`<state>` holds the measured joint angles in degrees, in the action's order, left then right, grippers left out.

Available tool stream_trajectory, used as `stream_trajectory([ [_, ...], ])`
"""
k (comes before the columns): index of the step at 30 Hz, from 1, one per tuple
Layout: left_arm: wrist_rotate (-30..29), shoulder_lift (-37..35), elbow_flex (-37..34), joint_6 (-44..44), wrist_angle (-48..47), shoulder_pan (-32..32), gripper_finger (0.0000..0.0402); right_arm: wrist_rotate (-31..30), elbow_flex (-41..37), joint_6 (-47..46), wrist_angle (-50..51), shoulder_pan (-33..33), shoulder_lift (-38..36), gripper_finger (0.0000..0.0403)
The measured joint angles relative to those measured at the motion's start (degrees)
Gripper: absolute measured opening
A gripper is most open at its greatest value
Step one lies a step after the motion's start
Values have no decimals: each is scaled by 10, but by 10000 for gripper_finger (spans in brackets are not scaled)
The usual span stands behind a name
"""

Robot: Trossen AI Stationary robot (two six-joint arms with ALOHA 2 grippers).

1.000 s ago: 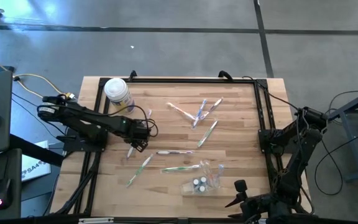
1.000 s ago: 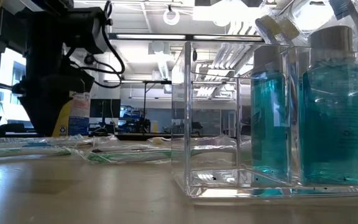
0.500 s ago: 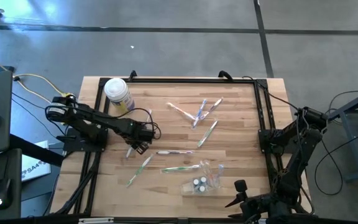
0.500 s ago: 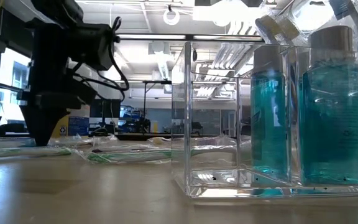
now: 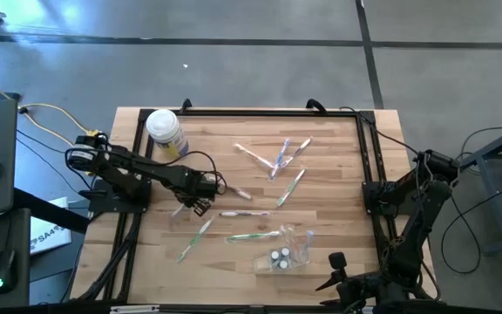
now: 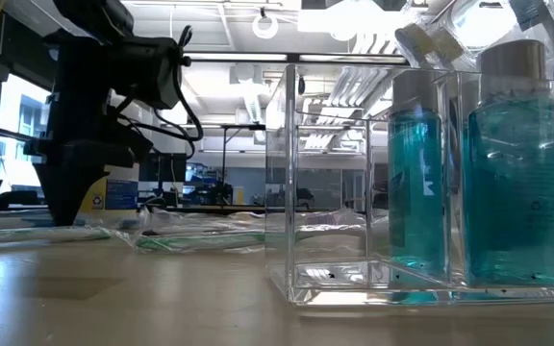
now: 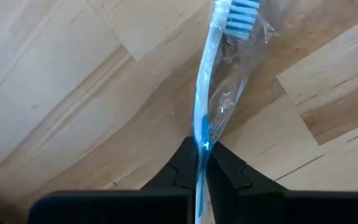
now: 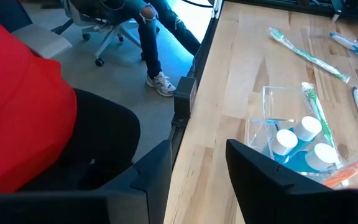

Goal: Pick & Place toothbrushing station
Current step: Put the left blue toothbrush into the transparent bin

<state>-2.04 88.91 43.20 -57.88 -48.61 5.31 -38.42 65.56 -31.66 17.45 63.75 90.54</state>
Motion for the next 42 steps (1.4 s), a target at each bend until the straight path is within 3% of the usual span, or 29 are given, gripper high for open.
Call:
stream_trajectory([
  [5, 2, -21, 34, -20, -72, 29, 9, 0, 0, 0, 0, 0, 0, 146],
  [8, -23, -42, 88, -40, -108, 58, 9, -1, 0, 0, 0, 0, 0, 146],
  [14, -141, -71, 201, -56, -186, 131, 9, -1, 0, 0, 0, 0, 0, 146],
  [17, -230, -82, 258, -55, -154, 182, 9, -1, 0, -2, -1, 0, 0, 146],
  [22, -380, -95, 293, 61, 29, 290, 9, -2, 0, -1, -2, 0, 0, 146],
  [27, -467, -88, 233, 182, 303, 355, 9, -7, 0, 7, -1, 0, 0, 146],
  [31, -459, -52, 157, 321, 600, 364, 9, -7, 0, 15, -2, 0, 0, 146],
  [35, -407, 7, 106, 431, 860, 363, 9, -7, 0, 17, -2, 0, 0, 146],
  [39, -377, 73, 100, 488, 984, 345, 9, -7, 0, 34, -2, 0, 0, 146],
  [42, -316, 111, 100, 512, 1033, 316, 9, -7, 0, 47, -4, 0, 0, 146],
])
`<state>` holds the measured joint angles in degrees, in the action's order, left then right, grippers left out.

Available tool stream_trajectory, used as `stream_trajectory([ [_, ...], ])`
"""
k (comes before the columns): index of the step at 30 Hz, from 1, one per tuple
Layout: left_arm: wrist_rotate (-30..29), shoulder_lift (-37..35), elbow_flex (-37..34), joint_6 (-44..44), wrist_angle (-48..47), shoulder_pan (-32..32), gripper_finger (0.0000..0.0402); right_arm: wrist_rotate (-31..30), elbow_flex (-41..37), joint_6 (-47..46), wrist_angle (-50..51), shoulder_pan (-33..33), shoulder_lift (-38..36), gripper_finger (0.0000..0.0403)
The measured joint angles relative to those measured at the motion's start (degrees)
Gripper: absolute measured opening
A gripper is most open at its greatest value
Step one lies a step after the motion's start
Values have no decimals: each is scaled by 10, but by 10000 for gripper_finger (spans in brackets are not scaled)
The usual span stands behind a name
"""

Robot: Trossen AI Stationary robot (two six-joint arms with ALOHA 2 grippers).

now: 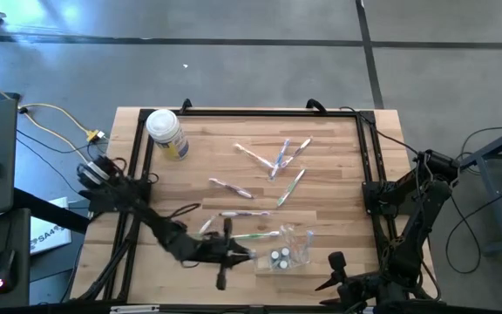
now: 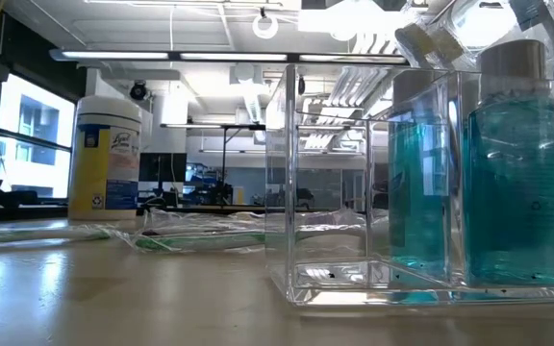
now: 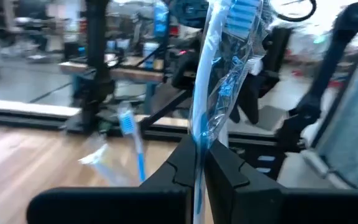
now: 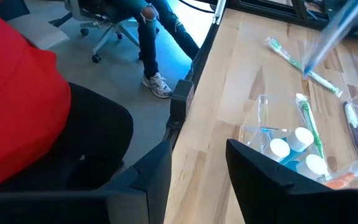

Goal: Pick & Place toothbrushing station
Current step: Put the left blue toothbrush into the transparent bin

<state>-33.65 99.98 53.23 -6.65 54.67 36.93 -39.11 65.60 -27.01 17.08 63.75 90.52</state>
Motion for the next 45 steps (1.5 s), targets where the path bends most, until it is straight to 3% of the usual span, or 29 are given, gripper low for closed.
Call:
stream_trajectory([
  [8, 146, 59, 0, -53, 55, -72, 9, 0, 0, 2, -2, 0, 0, 146],
  [13, 180, 78, 0, -56, 84, -77, 9, 0, 0, 2, -2, 0, 0, 146],
  [27, 163, 102, -5, -72, 66, -77, 9, 0, 0, 2, -3, 0, 0, 146],
  [35, 162, 139, -5, -72, 105, -89, 9, 0, 0, 3, -6, 0, 0, 146],
  [45, 166, 163, -5, -101, 105, -96, 34, 0, 0, 3, -6, 0, 0, 146],
])
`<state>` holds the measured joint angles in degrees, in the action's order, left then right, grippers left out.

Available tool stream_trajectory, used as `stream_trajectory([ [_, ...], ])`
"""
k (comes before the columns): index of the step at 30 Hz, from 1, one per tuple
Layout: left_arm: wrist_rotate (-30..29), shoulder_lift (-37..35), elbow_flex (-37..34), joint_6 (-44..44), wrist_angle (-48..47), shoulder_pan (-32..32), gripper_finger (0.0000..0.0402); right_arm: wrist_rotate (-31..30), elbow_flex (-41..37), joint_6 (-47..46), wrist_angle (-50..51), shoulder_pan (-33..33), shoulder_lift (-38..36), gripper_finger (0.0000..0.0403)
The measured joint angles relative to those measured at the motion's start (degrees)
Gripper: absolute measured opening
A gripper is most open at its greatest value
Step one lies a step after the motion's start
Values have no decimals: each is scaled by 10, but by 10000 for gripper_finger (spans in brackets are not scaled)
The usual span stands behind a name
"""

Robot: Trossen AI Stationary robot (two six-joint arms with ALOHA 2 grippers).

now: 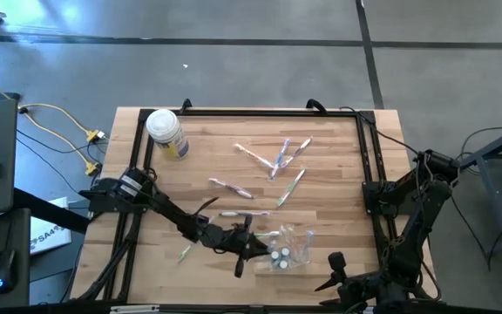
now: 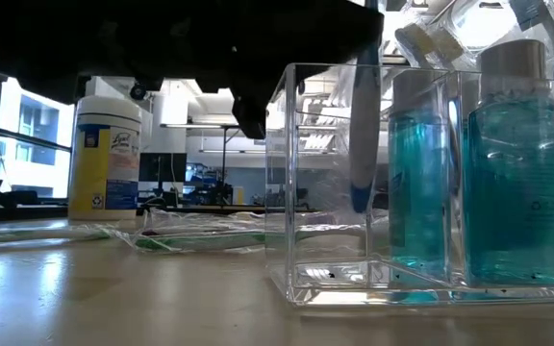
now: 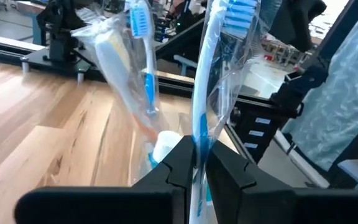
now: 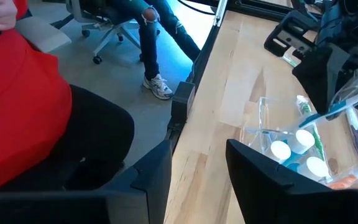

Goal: Pick & Place toothbrushing station
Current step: Put the left blue toothbrush into the transparent bin

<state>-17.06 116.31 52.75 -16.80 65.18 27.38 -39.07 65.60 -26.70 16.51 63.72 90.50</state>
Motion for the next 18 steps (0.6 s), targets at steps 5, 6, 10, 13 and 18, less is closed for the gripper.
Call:
stream_trajectory([
  [5, 0, 0, 0, -2, -2, 0, 37, 0, 0, 0, 0, -1, 0, 146],
  [6, 0, 0, 0, -3, -2, 0, 37, 0, 0, 0, 0, -1, 0, 146],
  [10, 0, 0, 0, -5, -2, 0, 38, 0, 0, 0, 0, -1, 0, 146],
  [13, 0, 0, 0, -5, -1, 0, 39, 0, 0, 0, 0, -1, 0, 146],
  [18, 0, 0, 0, -4, 10, 0, 39, 0, 0, 0, 0, -1, 0, 146],
])
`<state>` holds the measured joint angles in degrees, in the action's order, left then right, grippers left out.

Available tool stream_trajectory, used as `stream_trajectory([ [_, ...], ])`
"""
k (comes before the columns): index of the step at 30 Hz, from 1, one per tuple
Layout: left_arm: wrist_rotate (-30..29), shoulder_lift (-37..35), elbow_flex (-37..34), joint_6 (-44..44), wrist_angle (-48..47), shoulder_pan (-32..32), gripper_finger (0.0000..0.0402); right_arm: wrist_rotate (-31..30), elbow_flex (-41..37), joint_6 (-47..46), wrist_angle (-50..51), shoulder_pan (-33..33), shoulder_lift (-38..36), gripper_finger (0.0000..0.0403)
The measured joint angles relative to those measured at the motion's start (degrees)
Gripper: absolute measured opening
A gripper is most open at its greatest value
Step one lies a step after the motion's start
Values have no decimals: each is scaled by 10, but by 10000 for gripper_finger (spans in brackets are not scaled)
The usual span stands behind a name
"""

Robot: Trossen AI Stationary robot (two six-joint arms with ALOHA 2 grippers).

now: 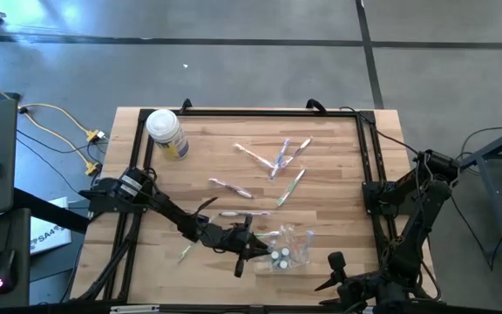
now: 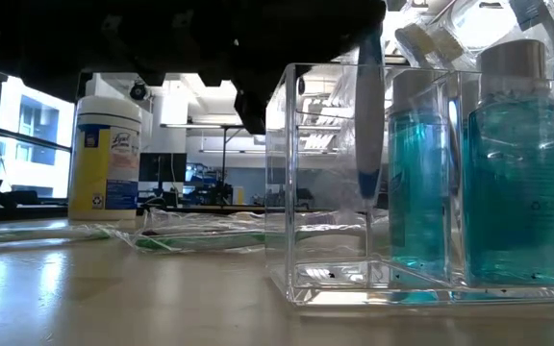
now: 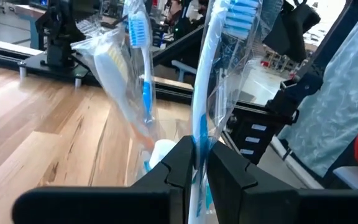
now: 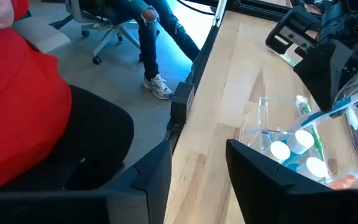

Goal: Pick & Place toothbrushing station
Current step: Put the left blue toothbrush into the transparent bin

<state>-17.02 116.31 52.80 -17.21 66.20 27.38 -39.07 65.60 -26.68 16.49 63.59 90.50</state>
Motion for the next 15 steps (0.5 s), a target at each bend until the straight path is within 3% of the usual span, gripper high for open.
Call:
stream_trajectory([
  [15, 27, 0, 0, 4, -7, 0, 40, 0, 0, 0, 0, 0, 0, 146],
])
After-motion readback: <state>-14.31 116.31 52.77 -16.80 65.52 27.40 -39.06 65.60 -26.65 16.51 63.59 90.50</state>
